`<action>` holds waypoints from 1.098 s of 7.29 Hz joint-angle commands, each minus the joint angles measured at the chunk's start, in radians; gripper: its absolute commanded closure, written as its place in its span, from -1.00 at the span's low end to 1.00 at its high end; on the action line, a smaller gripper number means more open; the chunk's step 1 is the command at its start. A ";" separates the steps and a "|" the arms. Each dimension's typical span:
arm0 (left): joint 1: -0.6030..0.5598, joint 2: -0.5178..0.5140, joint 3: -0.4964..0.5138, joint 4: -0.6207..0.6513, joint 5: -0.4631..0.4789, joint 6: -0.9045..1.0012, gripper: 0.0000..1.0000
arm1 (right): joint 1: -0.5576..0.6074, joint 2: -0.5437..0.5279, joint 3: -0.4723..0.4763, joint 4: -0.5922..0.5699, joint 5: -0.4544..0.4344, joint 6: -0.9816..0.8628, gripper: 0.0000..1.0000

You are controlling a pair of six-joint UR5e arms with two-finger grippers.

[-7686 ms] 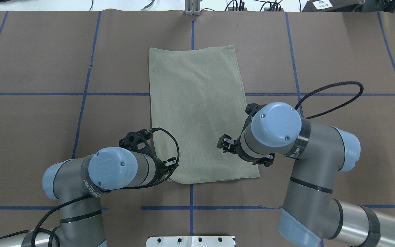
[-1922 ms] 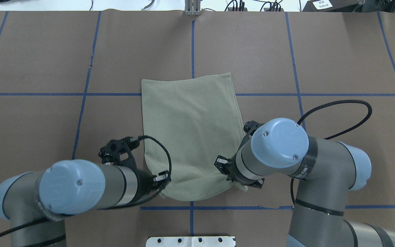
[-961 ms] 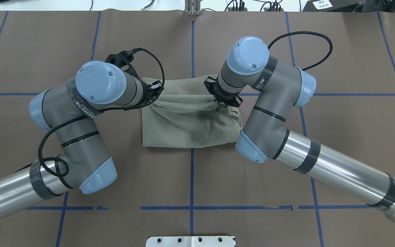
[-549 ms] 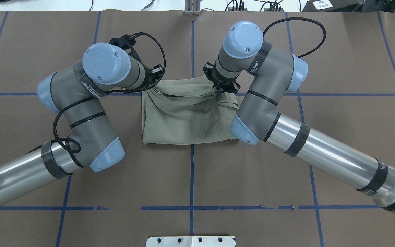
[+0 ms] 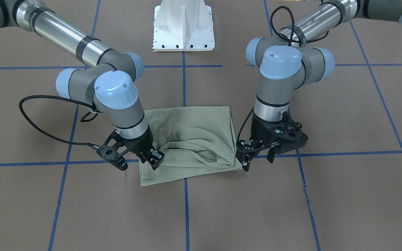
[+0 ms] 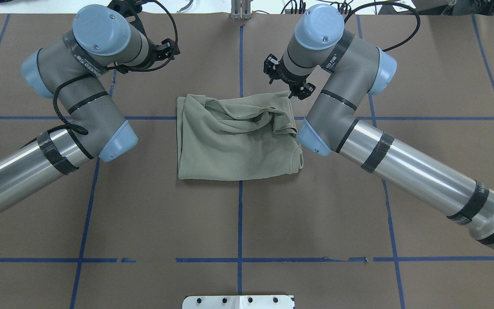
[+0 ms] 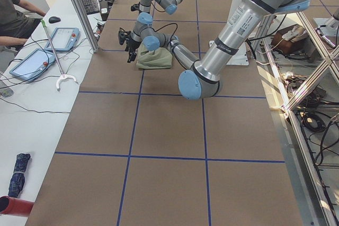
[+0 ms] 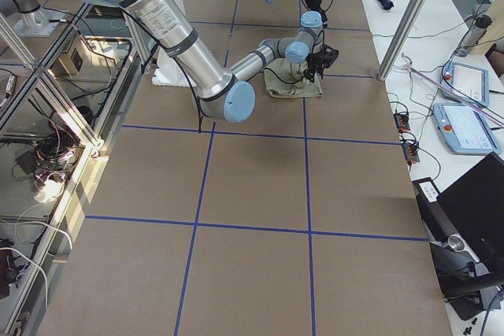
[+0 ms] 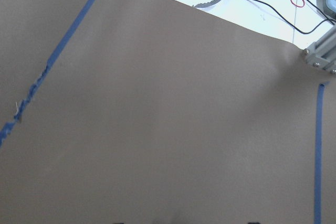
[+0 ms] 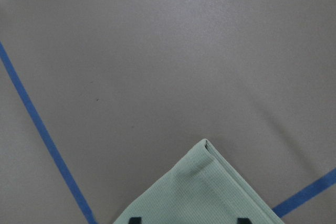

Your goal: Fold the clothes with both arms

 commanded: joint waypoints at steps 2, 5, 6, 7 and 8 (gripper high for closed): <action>-0.066 0.051 0.013 -0.058 -0.127 0.155 -1.00 | -0.026 0.040 0.033 -0.068 0.104 -0.078 -1.00; -0.164 0.106 0.013 -0.086 -0.231 0.298 -1.00 | -0.200 0.115 0.026 -0.279 -0.023 -0.306 -1.00; -0.167 0.109 0.013 -0.086 -0.231 0.299 -1.00 | -0.201 0.131 -0.008 -0.274 -0.034 -0.354 -1.00; -0.167 0.111 0.013 -0.086 -0.231 0.299 -1.00 | -0.198 0.152 -0.043 -0.273 -0.036 -0.398 -1.00; -0.167 0.112 0.015 -0.087 -0.231 0.299 -1.00 | -0.190 0.158 -0.087 -0.254 -0.040 -0.441 -1.00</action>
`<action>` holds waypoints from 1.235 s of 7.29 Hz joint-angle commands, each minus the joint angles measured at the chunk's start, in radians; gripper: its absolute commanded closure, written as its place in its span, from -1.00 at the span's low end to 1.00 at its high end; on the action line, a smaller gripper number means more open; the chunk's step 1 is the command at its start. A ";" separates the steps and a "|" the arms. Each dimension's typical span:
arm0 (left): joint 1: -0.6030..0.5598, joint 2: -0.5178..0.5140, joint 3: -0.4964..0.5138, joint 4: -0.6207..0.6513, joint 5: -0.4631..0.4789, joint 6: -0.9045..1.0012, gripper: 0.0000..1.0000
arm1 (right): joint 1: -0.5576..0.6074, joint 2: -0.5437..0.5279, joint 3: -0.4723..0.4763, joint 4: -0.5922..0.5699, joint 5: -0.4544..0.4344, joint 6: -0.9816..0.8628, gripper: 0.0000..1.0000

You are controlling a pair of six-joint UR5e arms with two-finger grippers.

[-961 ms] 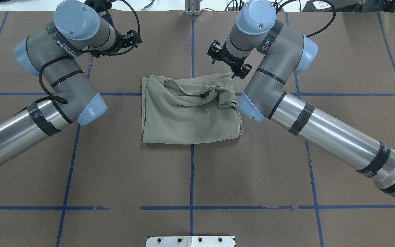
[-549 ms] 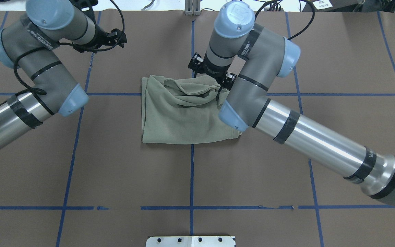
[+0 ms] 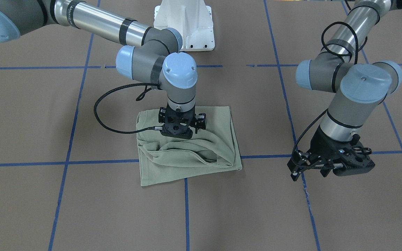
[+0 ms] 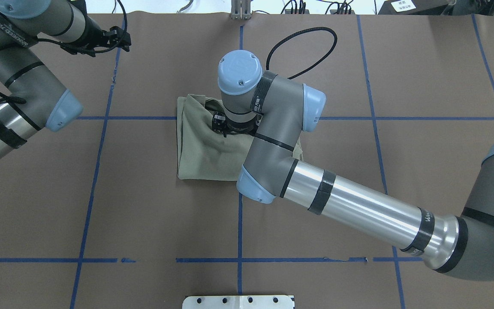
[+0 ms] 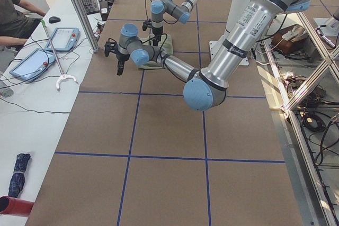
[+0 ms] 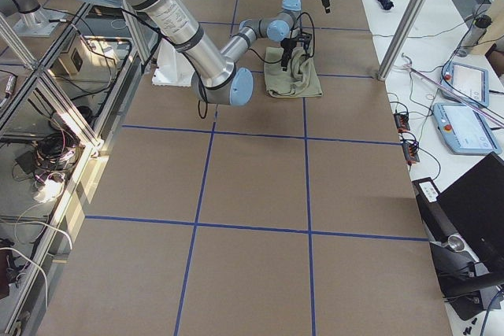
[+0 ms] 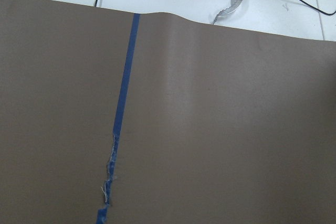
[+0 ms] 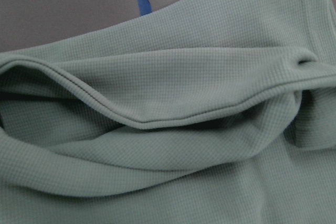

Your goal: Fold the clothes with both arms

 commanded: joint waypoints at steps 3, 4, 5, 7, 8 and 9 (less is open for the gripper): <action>-0.013 0.003 0.007 -0.001 -0.001 0.002 -1.00 | 0.045 0.025 -0.138 0.105 -0.009 -0.098 -1.00; -0.013 0.003 0.007 -0.001 -0.001 0.002 -1.00 | 0.065 0.051 -0.237 0.192 -0.011 -0.111 -1.00; -0.013 0.003 0.007 -0.001 -0.001 0.000 -1.00 | 0.091 0.096 -0.302 0.216 -0.007 -0.130 -1.00; -0.011 0.000 0.006 -0.003 -0.001 -0.003 -1.00 | 0.150 0.105 -0.354 0.242 -0.007 -0.168 -1.00; -0.011 0.000 0.006 -0.003 -0.001 -0.003 -1.00 | 0.172 0.108 -0.368 0.242 -0.007 -0.182 -1.00; -0.013 0.000 0.006 -0.003 -0.001 -0.001 -1.00 | 0.181 0.117 -0.367 0.241 -0.006 -0.182 -1.00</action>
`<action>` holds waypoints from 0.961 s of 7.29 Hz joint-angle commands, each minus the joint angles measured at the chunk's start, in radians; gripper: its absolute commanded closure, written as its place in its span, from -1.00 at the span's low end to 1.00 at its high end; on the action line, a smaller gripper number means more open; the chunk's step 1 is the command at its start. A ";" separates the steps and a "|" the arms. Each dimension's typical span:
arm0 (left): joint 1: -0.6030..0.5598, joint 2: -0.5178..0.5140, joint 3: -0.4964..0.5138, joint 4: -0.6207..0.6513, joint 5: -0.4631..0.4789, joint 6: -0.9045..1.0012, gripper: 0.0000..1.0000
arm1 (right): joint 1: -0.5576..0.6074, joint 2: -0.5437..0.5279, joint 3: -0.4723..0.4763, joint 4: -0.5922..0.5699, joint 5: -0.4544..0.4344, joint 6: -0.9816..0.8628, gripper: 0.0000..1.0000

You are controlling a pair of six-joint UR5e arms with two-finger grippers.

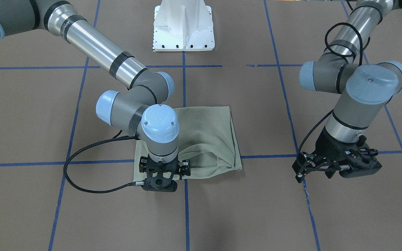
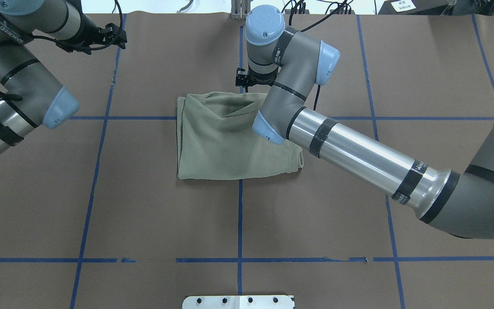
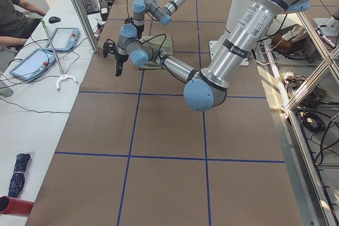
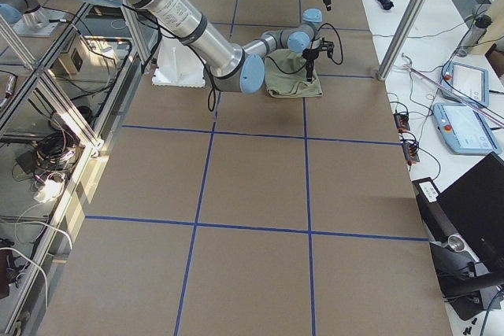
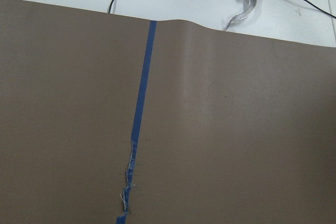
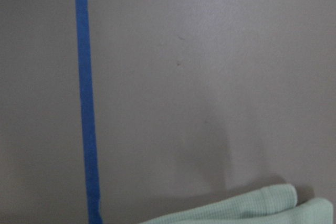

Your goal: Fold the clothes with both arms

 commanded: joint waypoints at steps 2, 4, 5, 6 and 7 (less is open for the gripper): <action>-0.019 0.000 0.000 -0.003 -0.002 0.007 -1.00 | 0.058 0.008 0.003 -0.006 0.026 -0.048 -1.00; -0.088 0.004 0.008 -0.002 -0.038 0.155 -1.00 | 0.147 -0.114 0.200 -0.106 0.133 -0.109 -1.00; -0.141 0.045 0.006 -0.005 -0.104 0.271 -1.00 | 0.180 -0.202 0.341 -0.213 0.139 -0.219 -1.00; -0.174 0.067 0.001 0.001 -0.132 0.397 -1.00 | 0.226 -0.283 0.439 -0.272 0.150 -0.311 -1.00; -0.223 0.122 0.001 -0.005 -0.144 0.508 -1.00 | 0.294 -0.386 0.516 -0.277 0.182 -0.406 -1.00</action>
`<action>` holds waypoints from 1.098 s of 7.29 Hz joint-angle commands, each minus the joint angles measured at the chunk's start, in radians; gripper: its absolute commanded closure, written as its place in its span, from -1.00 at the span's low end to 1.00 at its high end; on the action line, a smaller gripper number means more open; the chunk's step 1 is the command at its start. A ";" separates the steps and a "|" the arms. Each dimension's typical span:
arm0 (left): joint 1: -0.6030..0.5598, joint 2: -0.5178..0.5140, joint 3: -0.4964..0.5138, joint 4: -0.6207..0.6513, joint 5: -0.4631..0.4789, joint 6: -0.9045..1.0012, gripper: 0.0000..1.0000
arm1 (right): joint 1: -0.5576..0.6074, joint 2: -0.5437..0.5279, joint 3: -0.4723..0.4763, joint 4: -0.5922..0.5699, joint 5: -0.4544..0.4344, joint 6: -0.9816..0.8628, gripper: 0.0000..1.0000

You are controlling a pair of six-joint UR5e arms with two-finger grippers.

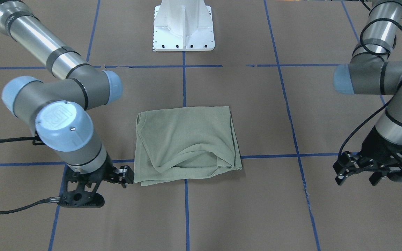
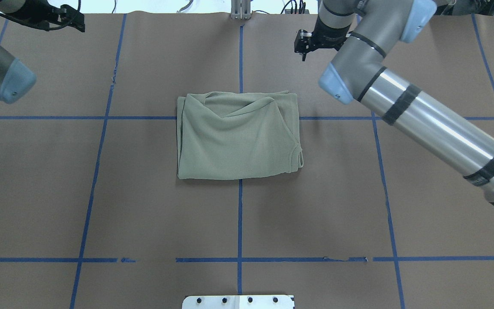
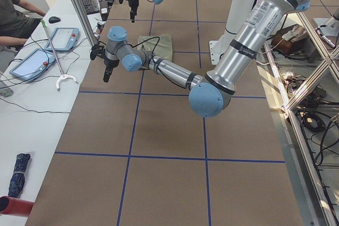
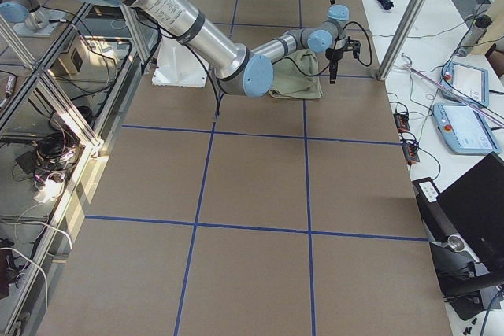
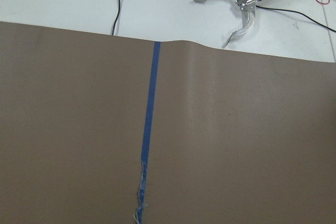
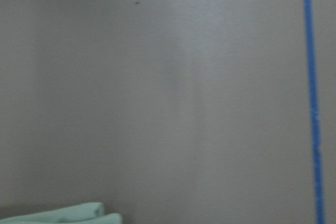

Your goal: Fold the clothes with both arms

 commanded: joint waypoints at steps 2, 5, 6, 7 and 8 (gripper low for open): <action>-0.218 0.160 -0.003 0.011 -0.188 0.399 -1.00 | 0.262 -0.316 0.192 -0.041 0.153 -0.429 -1.00; -0.365 0.317 -0.003 0.025 -0.212 0.625 -1.00 | 0.480 -0.531 0.231 -0.088 0.279 -0.844 -1.00; -0.363 0.354 -0.036 0.007 -0.225 0.613 -1.00 | 0.500 -0.588 0.240 -0.102 0.293 -0.860 -1.00; -0.360 0.354 -0.038 0.005 -0.225 0.617 -1.00 | 0.501 -0.625 0.249 -0.067 0.307 -0.851 -1.00; -0.355 0.382 -0.024 0.003 -0.216 0.622 -1.00 | 0.481 -0.665 0.243 -0.050 0.283 -0.865 -1.00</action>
